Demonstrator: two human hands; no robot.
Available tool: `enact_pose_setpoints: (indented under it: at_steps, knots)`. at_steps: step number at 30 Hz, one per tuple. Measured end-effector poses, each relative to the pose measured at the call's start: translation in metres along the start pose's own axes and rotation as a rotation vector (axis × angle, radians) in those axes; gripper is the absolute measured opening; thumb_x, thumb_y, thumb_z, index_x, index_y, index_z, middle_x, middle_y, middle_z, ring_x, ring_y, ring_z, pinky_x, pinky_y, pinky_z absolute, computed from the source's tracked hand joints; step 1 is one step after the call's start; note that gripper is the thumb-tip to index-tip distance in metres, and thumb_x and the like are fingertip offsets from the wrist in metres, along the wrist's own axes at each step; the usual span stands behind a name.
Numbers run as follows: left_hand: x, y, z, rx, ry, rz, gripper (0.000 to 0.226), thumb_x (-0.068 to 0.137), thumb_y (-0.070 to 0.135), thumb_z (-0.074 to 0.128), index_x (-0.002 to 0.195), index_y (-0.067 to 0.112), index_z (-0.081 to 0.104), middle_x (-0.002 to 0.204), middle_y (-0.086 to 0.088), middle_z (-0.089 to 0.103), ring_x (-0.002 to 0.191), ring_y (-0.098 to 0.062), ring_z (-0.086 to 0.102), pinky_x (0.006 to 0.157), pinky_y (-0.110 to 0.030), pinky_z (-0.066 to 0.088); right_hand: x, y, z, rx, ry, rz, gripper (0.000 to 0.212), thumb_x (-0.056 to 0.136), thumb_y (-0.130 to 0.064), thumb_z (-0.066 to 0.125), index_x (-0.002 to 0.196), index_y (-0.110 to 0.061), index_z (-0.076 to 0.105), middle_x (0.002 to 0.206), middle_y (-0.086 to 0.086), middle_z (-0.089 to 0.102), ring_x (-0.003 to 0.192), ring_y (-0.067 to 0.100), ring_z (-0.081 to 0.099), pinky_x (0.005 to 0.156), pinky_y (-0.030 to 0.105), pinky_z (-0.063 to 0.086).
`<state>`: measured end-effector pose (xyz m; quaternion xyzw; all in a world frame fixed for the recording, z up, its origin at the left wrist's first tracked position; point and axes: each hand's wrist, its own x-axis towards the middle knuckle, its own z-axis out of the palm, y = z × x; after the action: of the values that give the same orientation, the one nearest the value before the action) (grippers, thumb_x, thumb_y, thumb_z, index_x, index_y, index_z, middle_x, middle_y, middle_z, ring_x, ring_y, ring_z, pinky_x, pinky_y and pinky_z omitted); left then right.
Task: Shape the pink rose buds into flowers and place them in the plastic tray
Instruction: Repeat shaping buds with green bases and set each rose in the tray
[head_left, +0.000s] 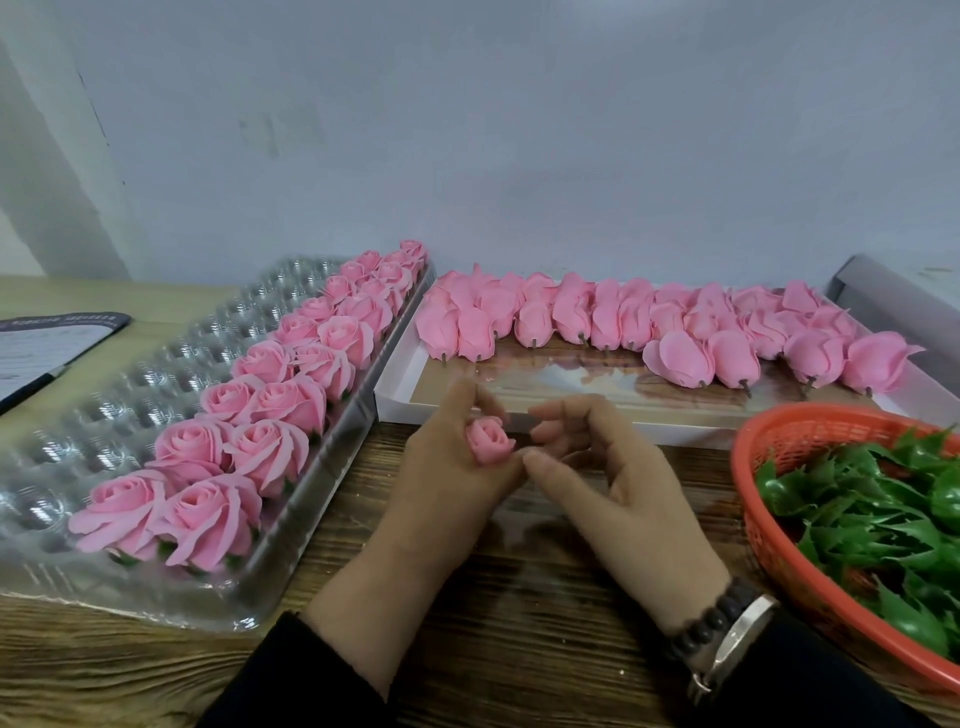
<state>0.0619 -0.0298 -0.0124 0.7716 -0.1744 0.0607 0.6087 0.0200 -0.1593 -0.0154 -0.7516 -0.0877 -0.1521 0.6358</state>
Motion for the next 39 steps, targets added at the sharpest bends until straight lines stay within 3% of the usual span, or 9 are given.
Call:
enact_pose_setpoints:
  at_steps: [3,6,11,17,20,24,28,35,39]
  knots:
    - [0.000,-0.003,0.000,0.045,-0.101,-0.039,0.072,0.065,0.013,0.080,0.117,0.046,0.041,0.086,-0.002,0.070,0.080,-0.016,0.067,0.081,-0.032,0.054,0.000,-0.002,0.000,-0.119,-0.136,-0.047,0.045,0.076,0.000,0.072,0.103,-0.034,0.060,0.101,0.000,0.062,0.084,0.007,0.057,0.071,0.007,0.042]
    - [0.000,-0.002,-0.002,0.204,-0.179,0.009,0.093,0.073,0.015,0.074,0.124,0.064,0.013,0.085,0.002,0.066,0.080,-0.010,0.065,0.079,-0.022,0.050,0.001,-0.002,-0.001,-0.162,-0.208,-0.051,0.051,0.076,0.003,0.070,0.107,-0.037,0.058,0.097,-0.009,0.060,0.079,0.002,0.052,0.076,0.011,0.041]
    - [-0.003,-0.003,0.001,0.254,-0.259,0.024,0.107,0.071,0.020,0.076,0.139,0.053,0.000,0.089,0.010,0.064,0.082,0.001,0.061,0.072,-0.006,0.044,0.002,-0.003,-0.003,-0.053,-0.217,0.022,0.024,0.080,-0.001,0.067,0.097,-0.018,0.065,0.077,-0.002,0.058,0.072,0.010,0.051,0.069,0.019,0.042]
    - [-0.005,-0.001,0.000,0.162,-0.276,0.031,0.108,0.070,0.010,0.076,0.138,0.055,0.006,0.085,-0.011,0.064,0.079,-0.016,0.064,0.078,-0.026,0.051,0.002,0.000,-0.004,-0.043,-0.179,0.025,0.011,0.083,-0.004,0.065,0.086,-0.015,0.064,0.079,0.019,0.063,0.073,0.022,0.055,0.070,0.032,0.046]
    - [-0.003,-0.003,-0.001,0.078,-0.224,0.028,0.100,0.063,0.010,0.082,0.132,0.052,0.022,0.092,-0.006,0.059,0.085,-0.014,0.062,0.077,-0.023,0.052,0.005,0.006,-0.005,0.019,-0.097,0.047,0.018,0.081,-0.001,0.064,0.083,-0.018,0.063,0.078,0.019,0.063,0.069,0.024,0.056,0.063,0.033,0.050]
    - [-0.001,-0.005,-0.003,-0.021,-0.156,0.044,0.059,0.058,0.024,0.077,0.105,0.033,0.043,0.106,0.000,0.053,0.094,-0.012,0.062,0.077,-0.024,0.054,0.007,0.012,-0.008,0.154,0.068,0.081,0.016,0.082,0.002,0.063,0.081,-0.014,0.063,0.071,0.003,0.060,0.065,0.009,0.054,0.064,0.018,0.048]
    - [0.000,-0.007,-0.002,-0.146,-0.159,0.039,0.025,0.070,0.020,0.069,0.087,0.027,0.053,0.093,-0.002,0.060,0.079,-0.014,0.064,0.070,-0.028,0.053,0.008,0.012,-0.010,0.236,0.108,0.107,0.012,0.083,0.001,0.061,0.082,-0.010,0.062,0.066,-0.003,0.063,0.065,0.009,0.057,0.066,0.018,0.049]
    - [0.000,-0.008,0.000,-0.302,-0.169,-0.047,0.008,0.073,0.020,0.064,0.080,0.020,0.061,0.073,-0.001,0.059,0.064,-0.009,0.055,0.057,-0.019,0.048,0.007,0.009,-0.009,0.253,0.076,0.134,0.007,0.084,0.000,0.060,0.088,-0.005,0.061,0.069,0.005,0.058,0.063,0.009,0.054,0.062,0.015,0.048]
    - [0.001,-0.007,-0.002,-0.524,-0.143,-0.218,0.011,0.070,0.015,0.072,0.076,0.017,0.062,0.076,-0.012,0.061,0.065,-0.019,0.056,0.055,-0.022,0.048,0.005,0.006,-0.008,0.106,-0.007,0.116,0.049,0.072,-0.011,0.074,0.111,-0.032,0.054,0.086,-0.009,0.063,0.071,0.017,0.061,0.067,0.025,0.053]
